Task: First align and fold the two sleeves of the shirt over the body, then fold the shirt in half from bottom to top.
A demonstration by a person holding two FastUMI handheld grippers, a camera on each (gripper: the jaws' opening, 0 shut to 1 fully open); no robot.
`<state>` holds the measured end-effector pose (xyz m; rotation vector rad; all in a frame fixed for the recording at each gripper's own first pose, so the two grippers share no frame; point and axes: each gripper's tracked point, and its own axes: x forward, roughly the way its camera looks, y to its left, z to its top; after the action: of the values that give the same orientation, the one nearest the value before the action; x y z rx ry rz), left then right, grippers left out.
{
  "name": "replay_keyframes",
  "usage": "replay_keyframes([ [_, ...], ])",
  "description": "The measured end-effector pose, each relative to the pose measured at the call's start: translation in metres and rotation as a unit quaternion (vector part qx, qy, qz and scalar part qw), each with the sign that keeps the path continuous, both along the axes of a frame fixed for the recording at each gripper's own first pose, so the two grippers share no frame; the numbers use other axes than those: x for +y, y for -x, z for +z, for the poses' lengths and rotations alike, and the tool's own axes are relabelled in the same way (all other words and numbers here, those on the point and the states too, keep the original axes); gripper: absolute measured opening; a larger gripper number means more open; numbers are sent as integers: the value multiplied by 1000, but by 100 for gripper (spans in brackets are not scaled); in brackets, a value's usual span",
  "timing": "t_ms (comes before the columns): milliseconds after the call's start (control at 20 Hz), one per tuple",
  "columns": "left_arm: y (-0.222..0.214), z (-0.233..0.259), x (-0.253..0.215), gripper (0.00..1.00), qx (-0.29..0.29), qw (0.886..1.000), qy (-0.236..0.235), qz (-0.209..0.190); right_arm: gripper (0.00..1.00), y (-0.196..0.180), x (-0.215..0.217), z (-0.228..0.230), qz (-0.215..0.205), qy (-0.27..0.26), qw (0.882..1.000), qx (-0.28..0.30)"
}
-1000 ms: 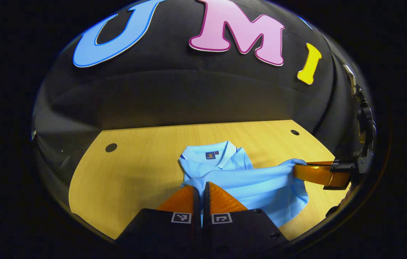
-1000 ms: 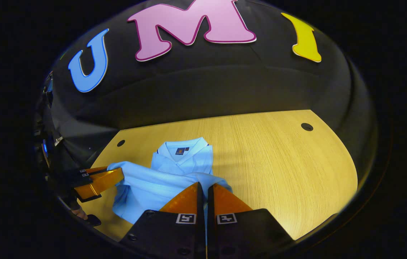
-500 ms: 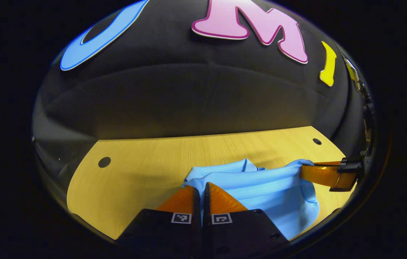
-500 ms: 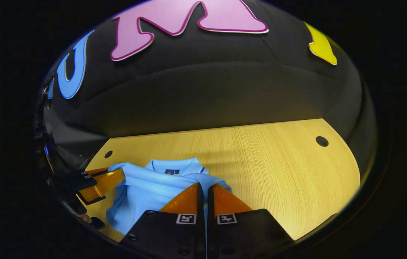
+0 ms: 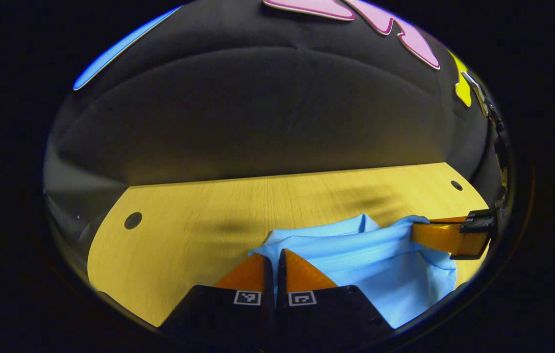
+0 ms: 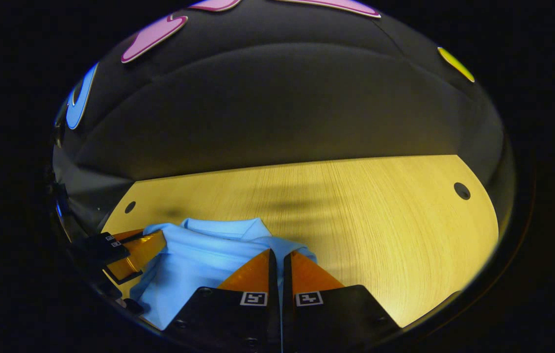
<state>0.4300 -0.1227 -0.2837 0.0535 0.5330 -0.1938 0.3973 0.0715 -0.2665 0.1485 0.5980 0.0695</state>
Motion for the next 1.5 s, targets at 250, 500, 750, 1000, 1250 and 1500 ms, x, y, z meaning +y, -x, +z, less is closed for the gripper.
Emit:
replay_keyframes([
  [250,-1,-11,-3,6,16,1000,4,3,6,-5,-3,-19,-14,14,1000,18],
  [500,-4,-16,-1,24,20,1000,9,4,10,-6,-6,-20,-21,22,999,17],
  [750,1,-19,-6,59,28,999,19,0,34,-5,-9,-18,-23,22,999,19],
  [1000,3,-16,-12,82,28,999,21,-1,64,-3,-6,-21,-19,14,999,26],
  [1250,7,-10,-10,88,18,999,32,8,88,4,-11,-9,-26,18,999,-2],
  [1500,25,4,2,90,-1,999,35,15,90,22,-20,15,-21,40,998,-46],
])
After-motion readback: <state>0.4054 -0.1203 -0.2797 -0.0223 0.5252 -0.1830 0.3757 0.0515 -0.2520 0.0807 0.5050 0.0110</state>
